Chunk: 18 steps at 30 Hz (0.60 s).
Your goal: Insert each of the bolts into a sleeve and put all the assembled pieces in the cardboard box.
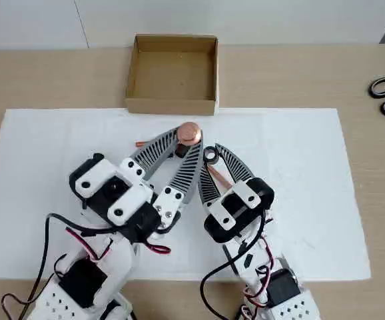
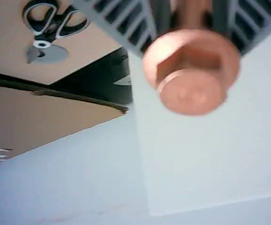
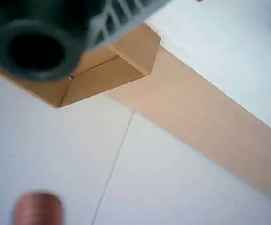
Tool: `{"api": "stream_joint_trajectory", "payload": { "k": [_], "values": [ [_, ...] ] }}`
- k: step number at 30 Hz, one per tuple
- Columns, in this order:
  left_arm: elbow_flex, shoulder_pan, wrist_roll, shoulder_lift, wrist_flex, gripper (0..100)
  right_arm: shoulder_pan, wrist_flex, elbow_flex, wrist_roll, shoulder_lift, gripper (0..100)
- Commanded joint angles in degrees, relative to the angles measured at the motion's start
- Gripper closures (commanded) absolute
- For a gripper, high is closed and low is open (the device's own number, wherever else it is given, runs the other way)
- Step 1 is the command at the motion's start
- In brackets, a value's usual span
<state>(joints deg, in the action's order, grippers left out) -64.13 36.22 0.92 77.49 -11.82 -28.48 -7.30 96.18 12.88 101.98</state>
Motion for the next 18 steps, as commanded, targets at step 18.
{"api": "stream_joint_trajectory", "payload": {
  "k": [18],
  "values": [
    [-3.2, -0.7, -4.7, 0.5, 2.3, 99, 0.4, 0.6, 0.3, 0.2, 1.3, 99.4]
  ]
}}
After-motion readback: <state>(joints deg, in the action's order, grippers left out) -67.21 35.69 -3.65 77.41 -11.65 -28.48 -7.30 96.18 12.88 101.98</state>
